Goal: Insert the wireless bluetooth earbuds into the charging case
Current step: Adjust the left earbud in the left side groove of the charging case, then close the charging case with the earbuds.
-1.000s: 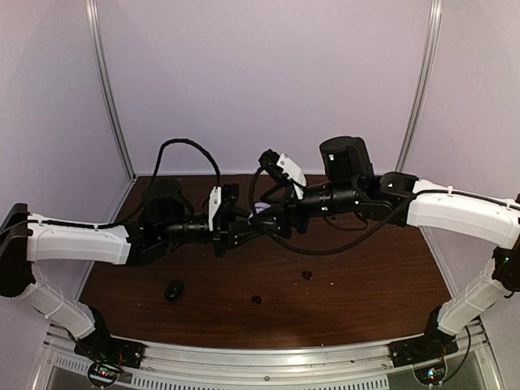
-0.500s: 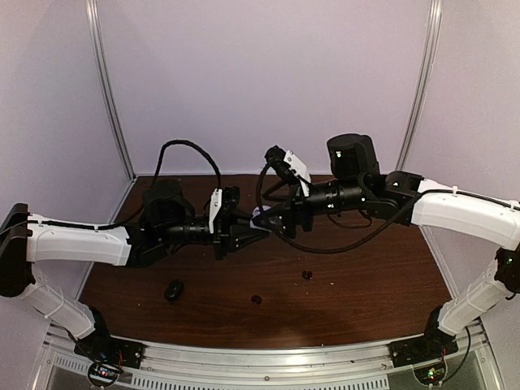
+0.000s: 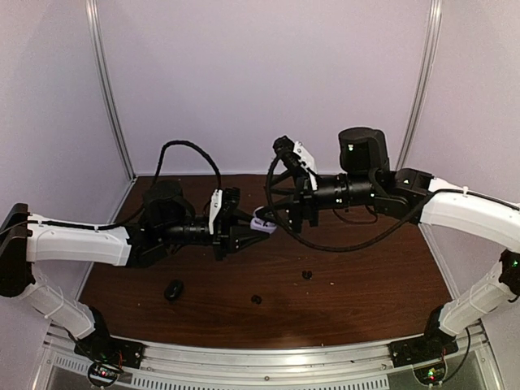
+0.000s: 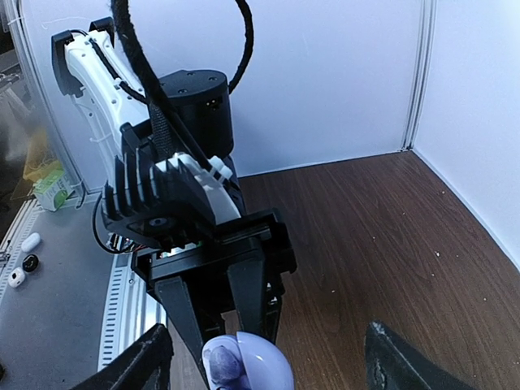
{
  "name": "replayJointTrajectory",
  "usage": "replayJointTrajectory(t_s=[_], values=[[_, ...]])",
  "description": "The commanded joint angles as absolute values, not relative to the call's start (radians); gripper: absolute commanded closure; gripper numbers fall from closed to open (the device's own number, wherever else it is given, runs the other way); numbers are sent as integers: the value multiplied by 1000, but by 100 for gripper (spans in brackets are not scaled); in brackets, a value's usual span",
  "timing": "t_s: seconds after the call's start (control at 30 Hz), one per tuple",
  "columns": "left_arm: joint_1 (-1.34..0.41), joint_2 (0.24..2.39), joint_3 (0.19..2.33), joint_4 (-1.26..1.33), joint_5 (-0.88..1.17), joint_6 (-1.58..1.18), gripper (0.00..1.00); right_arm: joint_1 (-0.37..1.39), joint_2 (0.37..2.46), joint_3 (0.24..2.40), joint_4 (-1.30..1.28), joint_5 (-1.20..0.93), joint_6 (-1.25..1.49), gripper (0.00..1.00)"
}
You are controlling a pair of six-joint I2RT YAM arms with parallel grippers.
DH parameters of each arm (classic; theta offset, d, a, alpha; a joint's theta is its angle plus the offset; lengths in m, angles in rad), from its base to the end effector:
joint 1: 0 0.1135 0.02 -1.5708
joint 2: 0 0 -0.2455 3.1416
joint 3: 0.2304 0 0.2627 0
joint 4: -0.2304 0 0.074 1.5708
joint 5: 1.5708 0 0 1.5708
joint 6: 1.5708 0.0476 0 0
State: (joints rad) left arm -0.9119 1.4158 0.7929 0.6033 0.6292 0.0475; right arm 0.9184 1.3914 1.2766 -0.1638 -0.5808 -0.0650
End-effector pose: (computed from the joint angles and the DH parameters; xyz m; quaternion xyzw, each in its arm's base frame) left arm 0.1844 -0.2838 0.2534 0.5055 0.5023 -0.4795 0.5120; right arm 0.1896 0.2912 0.3541 -0.5131 0.5930 0.4469 0.4305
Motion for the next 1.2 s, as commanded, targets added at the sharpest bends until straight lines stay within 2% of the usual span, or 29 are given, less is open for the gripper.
replayJointTrajectory(t_s=[0.0, 0.3, 0.7, 0.97, 1.17], values=[[-917, 1421, 816, 640, 639, 52, 100, 913, 1405, 1305, -179, -558, -77, 19], [-917, 1419, 818, 638, 642, 57, 100, 913, 1431, 1314, -197, -473, -71, 21], [-915, 1407, 806, 669, 631, 40, 100, 913, 1456, 1309, -229, -474, -86, 24], [-904, 1417, 794, 717, 639, 4, 100, 913, 1381, 1272, -121, -646, -84, 22], [-894, 1404, 785, 742, 647, -47, 100, 913, 1381, 1258, -125, -681, -94, 22]])
